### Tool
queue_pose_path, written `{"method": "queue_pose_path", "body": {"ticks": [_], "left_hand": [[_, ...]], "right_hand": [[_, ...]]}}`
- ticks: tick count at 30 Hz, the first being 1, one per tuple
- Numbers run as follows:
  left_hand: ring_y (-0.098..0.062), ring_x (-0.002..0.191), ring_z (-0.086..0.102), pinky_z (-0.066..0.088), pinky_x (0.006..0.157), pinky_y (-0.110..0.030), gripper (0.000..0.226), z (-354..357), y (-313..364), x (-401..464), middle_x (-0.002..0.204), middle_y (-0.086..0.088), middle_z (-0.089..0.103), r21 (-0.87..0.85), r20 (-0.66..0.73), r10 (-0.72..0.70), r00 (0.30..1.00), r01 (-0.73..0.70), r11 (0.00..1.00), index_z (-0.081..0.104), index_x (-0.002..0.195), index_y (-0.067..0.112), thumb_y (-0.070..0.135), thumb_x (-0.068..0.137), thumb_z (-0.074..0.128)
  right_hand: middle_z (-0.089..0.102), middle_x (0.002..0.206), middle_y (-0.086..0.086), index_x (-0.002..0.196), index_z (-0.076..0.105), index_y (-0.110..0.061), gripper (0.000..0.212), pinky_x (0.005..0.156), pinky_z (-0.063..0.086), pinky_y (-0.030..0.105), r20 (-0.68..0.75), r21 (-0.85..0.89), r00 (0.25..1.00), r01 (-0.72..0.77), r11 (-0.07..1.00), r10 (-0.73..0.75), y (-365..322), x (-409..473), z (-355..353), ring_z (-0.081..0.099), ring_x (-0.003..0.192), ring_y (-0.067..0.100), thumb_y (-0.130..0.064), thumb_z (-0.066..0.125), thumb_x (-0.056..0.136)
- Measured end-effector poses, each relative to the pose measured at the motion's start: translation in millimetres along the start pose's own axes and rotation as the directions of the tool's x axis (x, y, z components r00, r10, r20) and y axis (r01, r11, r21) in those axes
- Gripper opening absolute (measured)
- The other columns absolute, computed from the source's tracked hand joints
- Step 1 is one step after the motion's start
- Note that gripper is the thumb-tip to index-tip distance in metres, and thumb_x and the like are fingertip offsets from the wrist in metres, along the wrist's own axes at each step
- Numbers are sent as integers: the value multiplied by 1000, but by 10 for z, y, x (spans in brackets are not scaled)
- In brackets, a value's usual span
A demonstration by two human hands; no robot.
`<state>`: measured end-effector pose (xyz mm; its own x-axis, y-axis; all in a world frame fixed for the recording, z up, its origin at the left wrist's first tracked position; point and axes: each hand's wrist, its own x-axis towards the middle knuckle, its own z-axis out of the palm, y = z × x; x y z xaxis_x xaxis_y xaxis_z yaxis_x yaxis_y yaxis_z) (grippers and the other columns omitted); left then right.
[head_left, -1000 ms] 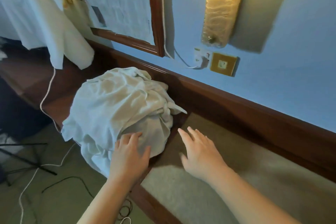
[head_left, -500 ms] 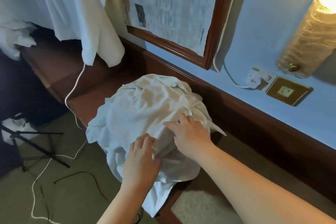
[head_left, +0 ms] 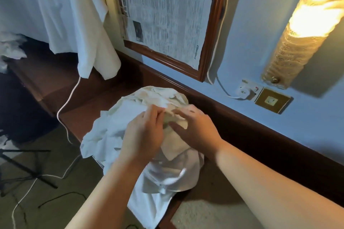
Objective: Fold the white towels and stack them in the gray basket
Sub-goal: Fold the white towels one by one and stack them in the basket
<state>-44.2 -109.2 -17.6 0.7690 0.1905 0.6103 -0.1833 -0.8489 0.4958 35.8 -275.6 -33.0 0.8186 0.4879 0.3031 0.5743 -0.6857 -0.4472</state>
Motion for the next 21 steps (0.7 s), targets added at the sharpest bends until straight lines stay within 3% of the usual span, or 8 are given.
{"method": "queue_pose_path", "body": {"ticks": [3, 6, 8, 10, 12, 15, 18, 21], "left_hand": [[-23, 71, 64, 49, 61, -40, 13, -235, 310, 535, 81, -3, 69, -98, -32, 111, 993, -114, 989, 64, 101, 10, 21, 105, 59], [-19, 79, 59, 48, 68, -39, 12, -385, 607, 966, 84, 0, 66, -161, -38, 221, 975, -224, 961, 64, 102, 12, 24, 104, 63], [-15, 77, 57, 47, 69, -31, 21, -416, 793, 1153, 83, 6, 64, -160, 8, 309, 951, -304, 939, 68, 104, 15, 33, 96, 74], [-14, 74, 54, 44, 68, -28, 36, -395, 986, 1274, 82, 9, 58, -134, 87, 370, 925, -357, 924, 68, 108, 14, 36, 85, 85], [-16, 67, 50, 44, 63, -31, 30, -311, 1174, 1337, 74, 15, 46, -110, 106, 403, 909, -392, 913, 65, 103, 13, 23, 84, 86], [-24, 60, 48, 40, 56, -34, 27, -123, 1349, 1368, 67, 14, 38, -109, 48, 323, 945, -316, 942, 49, 87, 20, 12, 87, 75], [-27, 64, 53, 43, 59, -38, 20, 19, 1491, 1308, 74, 3, 57, -213, 26, 183, 983, -173, 961, 49, 96, 20, 30, 93, 66], [-22, 73, 61, 52, 68, -41, 19, 95, 1727, 1251, 85, 9, 66, -369, 11, 65, 998, -57, 928, 48, 103, 26, 39, 97, 60]], "right_hand": [[64, 100, -9, 106, 72, -33, 16, 81, 53, 40, -169, 40, 985, -36, 999, 42, -93, 198, -553, 61, 93, 15, -41, 60, 100], [64, 87, -6, 94, 64, -22, 17, 70, 48, 37, -301, 15, 951, -72, 997, 73, -170, 420, -1299, 60, 82, 19, -28, 50, 103], [62, 81, -4, 97, 60, -16, 14, 62, 40, 36, -372, -5, 924, -102, 995, 93, -226, 500, -1827, 57, 73, 20, -21, 48, 104], [61, 83, 3, 104, 57, -12, 10, 62, 41, 36, -433, -110, 901, -72, 991, 17, -292, 515, -2289, 57, 74, 27, -18, 48, 105], [63, 86, 10, 106, 53, -11, 9, 62, 44, 38, -470, -211, 881, -48, 976, -58, -333, 498, -2660, 57, 76, 32, -18, 47, 105], [65, 93, 13, 103, 55, -9, 10, 66, 43, 39, -575, -233, 817, -120, 965, -38, -337, 420, -3226, 57, 85, 36, -15, 46, 103], [63, 97, 6, 100, 56, -14, 11, 74, 44, 36, -702, -185, 710, -251, 950, 51, -314, 209, -3862, 55, 90, 30, -19, 46, 101], [59, 98, 2, 98, 55, -15, 11, 75, 36, 30, -790, -160, 605, -361, 919, 100, -196, -159, -4450, 50, 89, 24, -20, 46, 101]]}}
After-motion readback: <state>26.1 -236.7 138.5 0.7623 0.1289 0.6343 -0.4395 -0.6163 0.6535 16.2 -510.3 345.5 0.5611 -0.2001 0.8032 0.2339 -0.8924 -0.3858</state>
